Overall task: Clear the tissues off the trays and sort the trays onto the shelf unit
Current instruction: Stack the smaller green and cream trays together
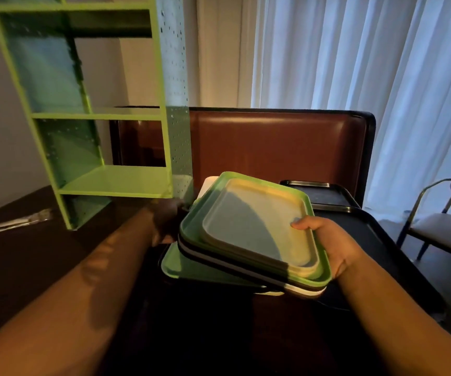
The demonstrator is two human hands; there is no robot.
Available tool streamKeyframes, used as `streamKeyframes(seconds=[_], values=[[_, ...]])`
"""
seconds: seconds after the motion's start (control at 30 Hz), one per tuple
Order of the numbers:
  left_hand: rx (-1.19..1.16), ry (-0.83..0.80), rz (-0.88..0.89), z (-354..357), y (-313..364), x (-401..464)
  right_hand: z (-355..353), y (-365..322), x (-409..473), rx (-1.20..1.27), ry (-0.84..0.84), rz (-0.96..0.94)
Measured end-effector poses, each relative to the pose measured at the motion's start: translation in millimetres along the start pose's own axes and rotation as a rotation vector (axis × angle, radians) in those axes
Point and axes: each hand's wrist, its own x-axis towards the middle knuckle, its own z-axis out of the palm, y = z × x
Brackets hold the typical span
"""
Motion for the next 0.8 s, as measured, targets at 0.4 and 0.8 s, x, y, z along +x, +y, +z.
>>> streamKeyframes(seconds=[0.4,0.8], values=[[0.821,0.395,0.079,15.7,-47.8,4.6,-9.5,-2.4,16.4,0.064,0.187,-0.087],[0.620,0.402,0.272,7.8,-31.6,4.6,-5.2,-4.3,20.6,0.057,0.232,-0.083]])
